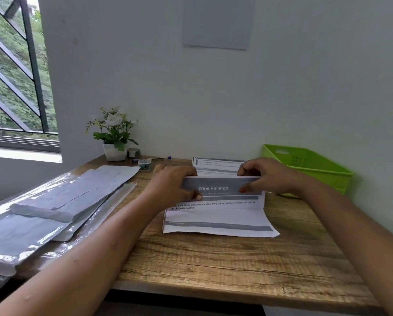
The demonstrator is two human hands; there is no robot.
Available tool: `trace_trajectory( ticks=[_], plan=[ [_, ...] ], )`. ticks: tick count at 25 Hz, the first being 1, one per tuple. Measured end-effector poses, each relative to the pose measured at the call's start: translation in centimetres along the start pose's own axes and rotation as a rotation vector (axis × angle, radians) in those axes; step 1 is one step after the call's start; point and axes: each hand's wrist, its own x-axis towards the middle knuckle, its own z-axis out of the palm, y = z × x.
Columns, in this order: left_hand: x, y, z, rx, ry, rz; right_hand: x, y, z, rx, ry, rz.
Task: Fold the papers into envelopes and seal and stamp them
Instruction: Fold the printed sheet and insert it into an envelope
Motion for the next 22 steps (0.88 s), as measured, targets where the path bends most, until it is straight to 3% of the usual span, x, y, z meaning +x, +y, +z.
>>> trace_trajectory(
  ticks=[3, 12, 15, 18, 20, 22],
  plan=[
    [-0.2, 0.4, -0.2, 0.031, 0.050, 0.016, -0.1, 0.3, 1.3, 0.032, 0.035, -0.046],
    [-1.0, 2.7, -1.0, 0.179, 0.016, 0.064, -1.7, 0.3, 1.4, 0.007, -0.229, -0.097],
    [-1.4, 2.9, -0.6, 0.188, -0.125, 0.095, -2.0, -0.4, 1.9, 0.035, -0.360, -0.052],
    [-1.6, 3.5, -0.1, 0.111, -0.409, 0.116, -2.4, -1.0, 2.0, -0.023, -0.448, 0.022],
    [-1.7, 4.0, 0.0, 0.052, -0.528, 0.106, -2.1, -1.0, 2.4, -0.063, -0.402, 0.036],
    [-1.7, 4.0, 0.4, -0.051, -0.539, 0.107, -1.6, -0.9, 3.3, -0.132, -0.307, 0.005]
  ],
)
